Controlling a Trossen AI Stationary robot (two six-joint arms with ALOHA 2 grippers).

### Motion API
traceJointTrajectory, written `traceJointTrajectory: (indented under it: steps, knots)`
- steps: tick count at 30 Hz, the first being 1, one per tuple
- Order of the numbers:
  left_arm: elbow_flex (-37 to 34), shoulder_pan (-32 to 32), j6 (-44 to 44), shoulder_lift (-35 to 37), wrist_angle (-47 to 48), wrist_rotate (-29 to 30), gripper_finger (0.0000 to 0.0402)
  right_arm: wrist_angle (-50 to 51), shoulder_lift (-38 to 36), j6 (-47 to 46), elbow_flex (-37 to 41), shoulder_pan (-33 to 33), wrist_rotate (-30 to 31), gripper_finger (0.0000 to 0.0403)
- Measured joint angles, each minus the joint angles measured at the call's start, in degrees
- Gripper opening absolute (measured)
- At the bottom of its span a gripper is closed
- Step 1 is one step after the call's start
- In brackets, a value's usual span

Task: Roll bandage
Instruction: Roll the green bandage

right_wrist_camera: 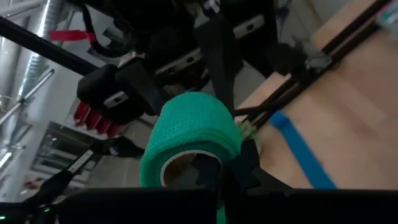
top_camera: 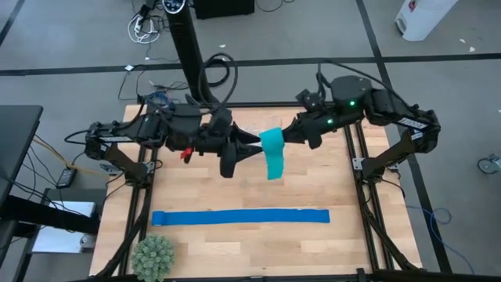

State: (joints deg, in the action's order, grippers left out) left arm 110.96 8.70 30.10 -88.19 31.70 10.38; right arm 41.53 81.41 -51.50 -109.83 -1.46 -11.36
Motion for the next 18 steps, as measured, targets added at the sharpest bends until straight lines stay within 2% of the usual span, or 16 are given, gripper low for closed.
traceJointTrajectory:
  steps: [5, 12, 18]
  knots:
    - [0.02, 0.05, -2.68, 0.41, 4.23, 0.43, 0.0182, -2.68, -0.27, -3.18, 2.12, 0.16, -2.41, 0.0000]
    - [0.05, 1.83, -7.95, 2.02, 3.93, 5.08, 0.0175, -3.46, -1.17, -5.35, 2.78, 1.22, -5.95, 0.0000]
    - [0.04, 2.40, -10.39, 2.01, 3.20, 5.88, 0.0164, -3.47, -1.08, -5.36, 2.81, 2.65, -6.92, 0.0000]
